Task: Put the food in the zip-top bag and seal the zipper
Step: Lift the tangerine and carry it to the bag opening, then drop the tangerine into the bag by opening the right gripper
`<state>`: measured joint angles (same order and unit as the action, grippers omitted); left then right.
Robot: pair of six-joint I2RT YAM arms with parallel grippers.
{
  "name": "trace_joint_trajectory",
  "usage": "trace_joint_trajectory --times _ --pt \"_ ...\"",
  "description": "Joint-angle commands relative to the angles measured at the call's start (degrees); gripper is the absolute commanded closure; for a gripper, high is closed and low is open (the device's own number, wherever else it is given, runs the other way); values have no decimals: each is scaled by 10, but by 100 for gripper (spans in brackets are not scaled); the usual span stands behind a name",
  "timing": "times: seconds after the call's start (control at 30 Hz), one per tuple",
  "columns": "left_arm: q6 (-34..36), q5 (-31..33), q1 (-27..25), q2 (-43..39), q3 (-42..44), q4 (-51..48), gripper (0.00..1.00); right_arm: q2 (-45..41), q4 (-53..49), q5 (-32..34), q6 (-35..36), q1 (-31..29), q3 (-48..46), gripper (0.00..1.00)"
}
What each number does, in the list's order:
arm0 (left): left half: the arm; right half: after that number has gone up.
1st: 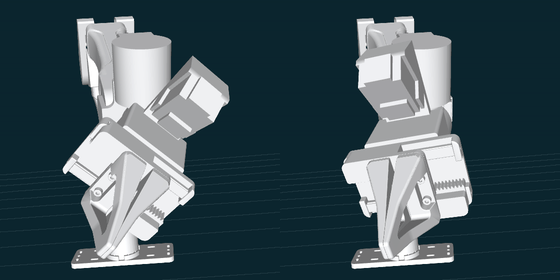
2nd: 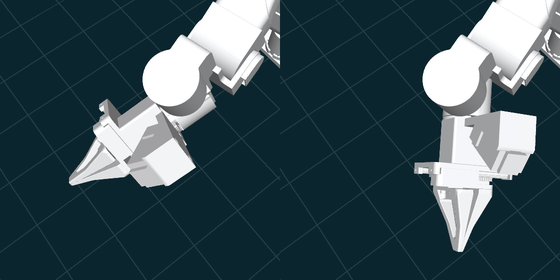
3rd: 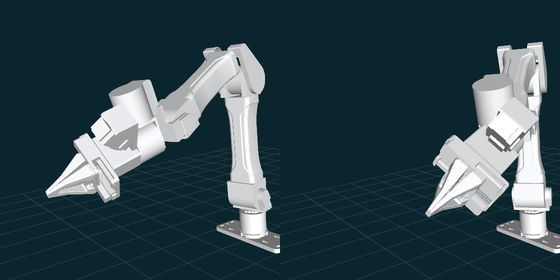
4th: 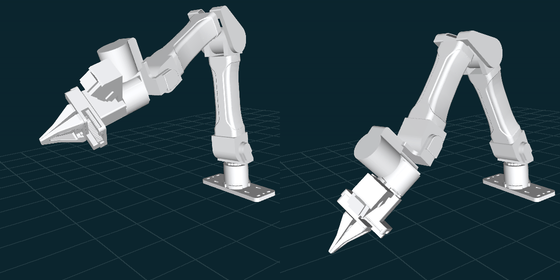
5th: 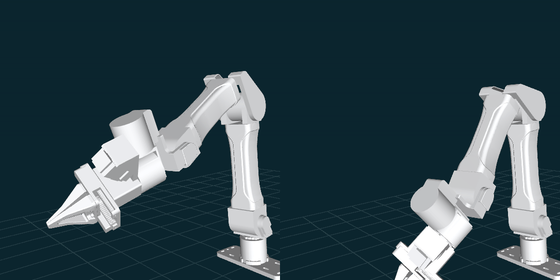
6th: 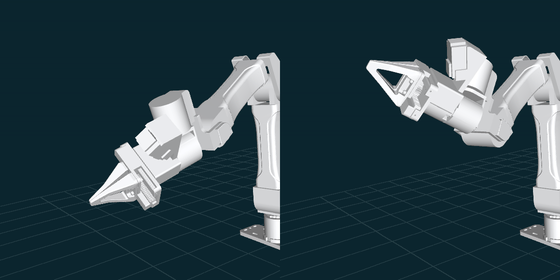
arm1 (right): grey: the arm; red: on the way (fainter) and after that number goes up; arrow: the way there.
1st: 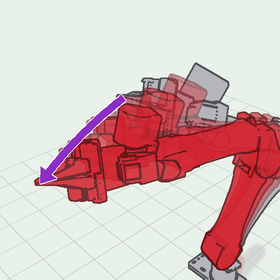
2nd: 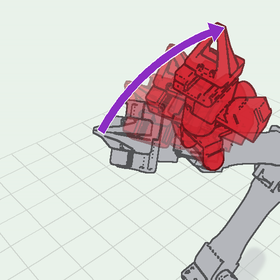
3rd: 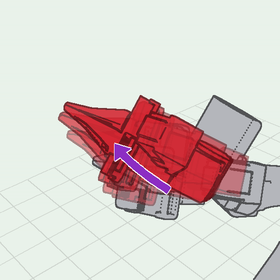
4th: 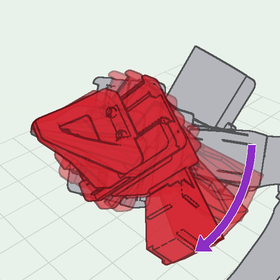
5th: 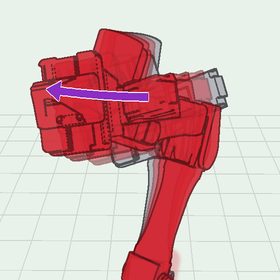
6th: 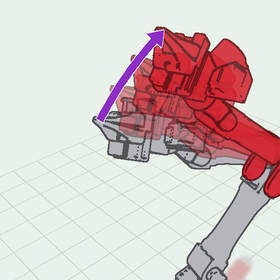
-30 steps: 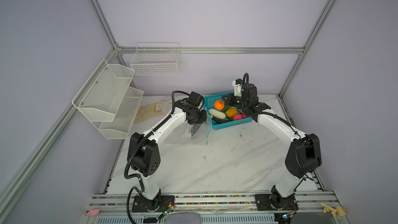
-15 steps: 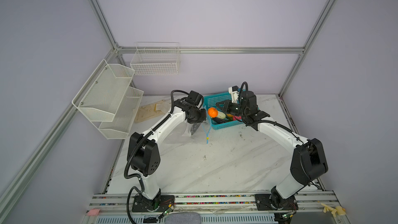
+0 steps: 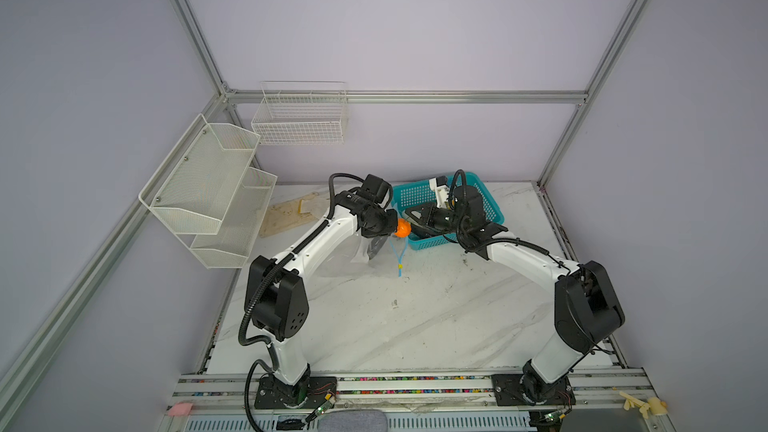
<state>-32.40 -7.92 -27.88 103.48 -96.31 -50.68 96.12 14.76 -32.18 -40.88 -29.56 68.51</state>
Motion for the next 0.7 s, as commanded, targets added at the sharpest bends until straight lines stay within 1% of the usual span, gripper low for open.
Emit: trace_joint_trajectory --times 0.0,0.37,0.67 --pt "-10 -1 3 -35 -42 8 100 8 27 -2 -6 -2 -8 100" --pt "-10 2 3 -48 -41 8 100 22 4 14 22 -12 -6 100" --pt "-13 1 3 -53 -40 8 100 32 -19 36 43 -28 14 100"
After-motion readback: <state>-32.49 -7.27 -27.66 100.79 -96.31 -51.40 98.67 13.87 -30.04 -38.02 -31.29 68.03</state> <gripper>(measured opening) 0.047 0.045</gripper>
